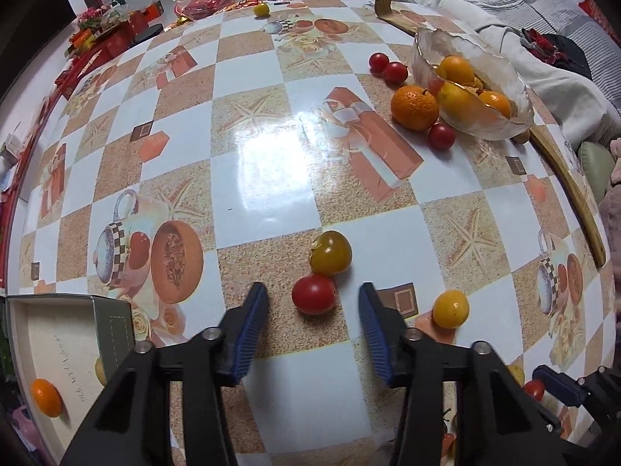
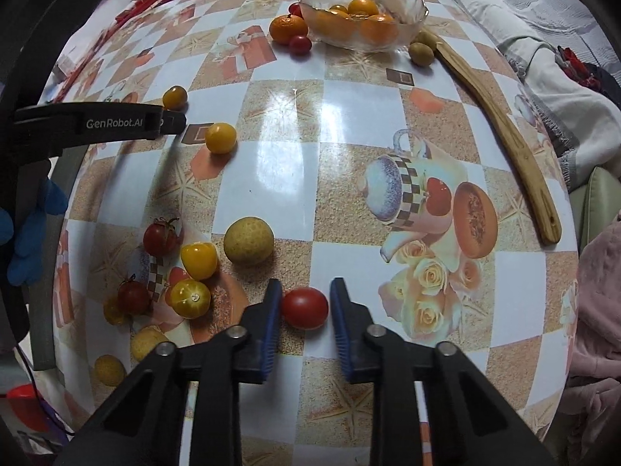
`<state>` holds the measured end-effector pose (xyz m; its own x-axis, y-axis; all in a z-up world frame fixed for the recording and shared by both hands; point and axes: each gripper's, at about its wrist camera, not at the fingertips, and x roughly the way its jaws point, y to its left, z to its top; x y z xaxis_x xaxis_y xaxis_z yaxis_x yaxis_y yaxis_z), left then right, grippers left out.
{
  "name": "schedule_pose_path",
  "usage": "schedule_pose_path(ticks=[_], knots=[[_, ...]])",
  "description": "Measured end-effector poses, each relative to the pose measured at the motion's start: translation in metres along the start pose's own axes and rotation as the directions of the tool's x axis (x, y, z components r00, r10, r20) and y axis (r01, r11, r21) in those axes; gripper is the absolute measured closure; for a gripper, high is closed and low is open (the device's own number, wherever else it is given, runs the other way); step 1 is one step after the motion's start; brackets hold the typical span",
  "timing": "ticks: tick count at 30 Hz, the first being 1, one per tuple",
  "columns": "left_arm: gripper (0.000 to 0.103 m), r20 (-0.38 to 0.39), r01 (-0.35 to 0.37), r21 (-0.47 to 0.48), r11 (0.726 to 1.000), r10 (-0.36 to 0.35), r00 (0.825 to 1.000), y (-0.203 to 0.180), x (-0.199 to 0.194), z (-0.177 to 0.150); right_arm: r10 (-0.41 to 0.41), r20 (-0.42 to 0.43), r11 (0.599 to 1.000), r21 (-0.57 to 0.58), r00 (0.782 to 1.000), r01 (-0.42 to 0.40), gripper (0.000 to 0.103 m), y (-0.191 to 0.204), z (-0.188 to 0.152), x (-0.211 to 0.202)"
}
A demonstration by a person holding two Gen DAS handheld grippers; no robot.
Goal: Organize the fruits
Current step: 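Grasp a red cherry tomato with the left tool while the right tool grasps another, then carry both red tomatoes to the cream tray and open both tools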
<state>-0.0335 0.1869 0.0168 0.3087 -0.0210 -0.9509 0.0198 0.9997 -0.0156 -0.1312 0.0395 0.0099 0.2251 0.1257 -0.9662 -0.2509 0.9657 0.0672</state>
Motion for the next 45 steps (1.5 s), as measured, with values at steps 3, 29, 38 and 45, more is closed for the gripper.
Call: schedule_pose_path(ticks=[3,29,38,45], knots=[[0.076,-0.002,0.012,0.001,1.000,-0.012,1.000,0.001,-0.003,-0.001,0.079,0.006,0.994,0.070,0.997,-0.079,0.078,-0.013,-0.001,-0.001],[0.080,0.051,0.045,-0.064,0.997,-0.042,0.998,0.054,-0.066,-0.037,0.160,0.037,0.981,0.107,0.986,-0.163,0.078,0.001,0.011,-0.029],[0.080,0.063,0.001,-0.156,0.988,0.008,0.998,0.109,-0.079,-0.059,0.209,0.032,0.978,0.009,0.977,-0.210,0.078,0.060,0.034,-0.032],[0.080,0.045,-0.051,-0.255,0.965,0.065,0.997,0.165,-0.087,-0.091,0.248,0.009,0.965,-0.088,0.969,-0.246,0.078,0.120,0.050,-0.031]])
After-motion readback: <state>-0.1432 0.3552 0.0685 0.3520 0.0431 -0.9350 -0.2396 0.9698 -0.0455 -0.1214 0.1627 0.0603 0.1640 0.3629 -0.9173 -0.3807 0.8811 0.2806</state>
